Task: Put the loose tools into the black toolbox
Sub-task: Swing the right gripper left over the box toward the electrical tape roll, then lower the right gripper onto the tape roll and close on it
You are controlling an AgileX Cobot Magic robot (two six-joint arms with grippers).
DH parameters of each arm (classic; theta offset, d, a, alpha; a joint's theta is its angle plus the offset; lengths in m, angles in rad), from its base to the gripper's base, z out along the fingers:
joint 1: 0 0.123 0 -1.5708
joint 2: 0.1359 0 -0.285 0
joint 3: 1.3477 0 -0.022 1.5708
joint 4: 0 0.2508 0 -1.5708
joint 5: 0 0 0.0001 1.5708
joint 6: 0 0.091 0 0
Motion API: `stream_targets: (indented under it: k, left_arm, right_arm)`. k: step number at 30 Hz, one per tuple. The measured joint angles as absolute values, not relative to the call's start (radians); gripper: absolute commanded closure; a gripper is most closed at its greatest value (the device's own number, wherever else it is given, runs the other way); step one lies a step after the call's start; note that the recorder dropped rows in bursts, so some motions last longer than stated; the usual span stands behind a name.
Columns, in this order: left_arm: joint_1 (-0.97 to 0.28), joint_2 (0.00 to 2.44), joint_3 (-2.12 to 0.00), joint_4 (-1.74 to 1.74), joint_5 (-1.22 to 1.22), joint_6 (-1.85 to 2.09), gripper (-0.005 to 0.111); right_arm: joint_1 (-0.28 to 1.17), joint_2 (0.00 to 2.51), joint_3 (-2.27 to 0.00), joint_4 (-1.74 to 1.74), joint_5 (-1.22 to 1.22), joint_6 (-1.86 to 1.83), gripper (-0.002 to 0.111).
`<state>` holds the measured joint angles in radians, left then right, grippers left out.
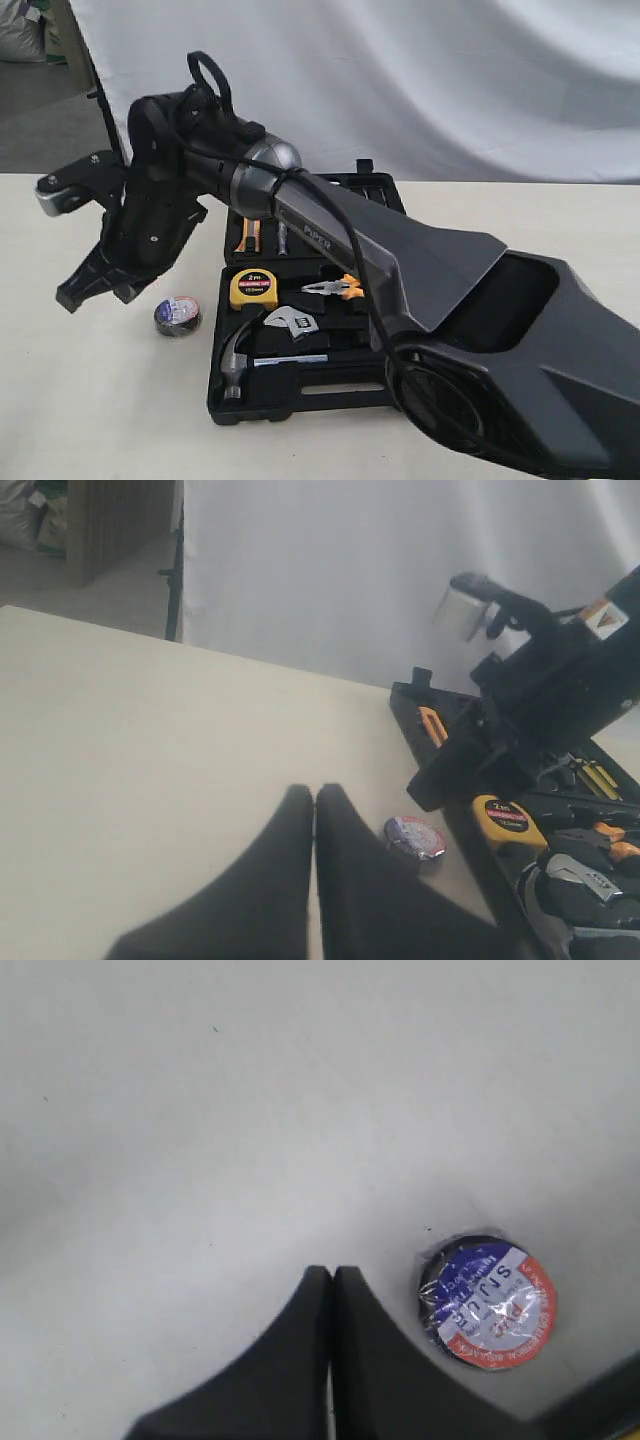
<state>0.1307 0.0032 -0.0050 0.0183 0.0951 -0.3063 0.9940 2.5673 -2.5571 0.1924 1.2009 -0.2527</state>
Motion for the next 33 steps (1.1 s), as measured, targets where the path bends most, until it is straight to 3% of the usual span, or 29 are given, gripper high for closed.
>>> stream_targets:
  k: [3, 4, 7, 9, 12, 14, 21, 23, 26, 28, 30, 33]
  left_arm:
    - [0.131, 0.003, -0.005, 0.018, 0.095, -0.306, 0.106]
    - [0.131, 0.003, -0.005, 0.018, 0.095, -0.306, 0.106]
    - [0.131, 0.003, -0.005, 0.018, 0.095, -0.306, 0.106]
    - [0.131, 0.003, -0.005, 0.018, 0.095, -0.306, 0.106]
    - [0.131, 0.003, -0.005, 0.018, 0.095, -0.306, 0.106]
    - [0.131, 0.003, -0.005, 0.018, 0.095, -0.306, 0.106]
    - [0.131, 0.003, -0.005, 0.018, 0.095, -0.306, 0.106]
    - [0.131, 0.003, -0.005, 0.018, 0.095, -0.306, 0.106]
    - [0.131, 0.003, -0.005, 0.018, 0.095, -0.306, 0.106]
    - [0.131, 0.003, -0.005, 0.018, 0.095, -0.306, 0.106]
    - [0.131, 0.003, -0.005, 0.018, 0.095, -0.306, 0.106]
    - [0.131, 0.003, -0.005, 0.018, 0.095, -0.306, 0.106]
  right_arm:
    - [0.994, 2.549, -2.557, 0.160, 1.209, -0.203, 0.107]
    - [0.994, 2.556, -2.557, 0.122, 1.212, -0.160, 0.099]
    - [1.004, 2.587, -2.557, -0.014, 1.214, -0.080, 0.050]
    - [1.009, 2.610, -2.557, -0.045, 1.189, -0.023, 0.028]
    - [1.008, 2.637, -2.557, -0.053, 1.165, 0.006, 0.009]
    - [1.008, 2.657, -2.557, -0.053, 1.150, 0.011, 0.003]
    - [0.994, 2.718, -2.557, 0.009, 1.081, 0.000, 0.004]
    - [0.993, 2.724, -2.557, 0.023, 1.074, -0.005, 0.010]
    - [0.993, 2.724, -2.557, 0.039, 1.084, -0.024, 0.040]
    - [0.993, 2.724, -2.567, 0.053, 1.111, -0.041, 0.068]
    - [0.992, 2.724, -2.588, 0.077, 1.152, -0.047, 0.104]
    - [0.992, 2.719, -2.639, 0.097, 1.205, -0.049, 0.106]
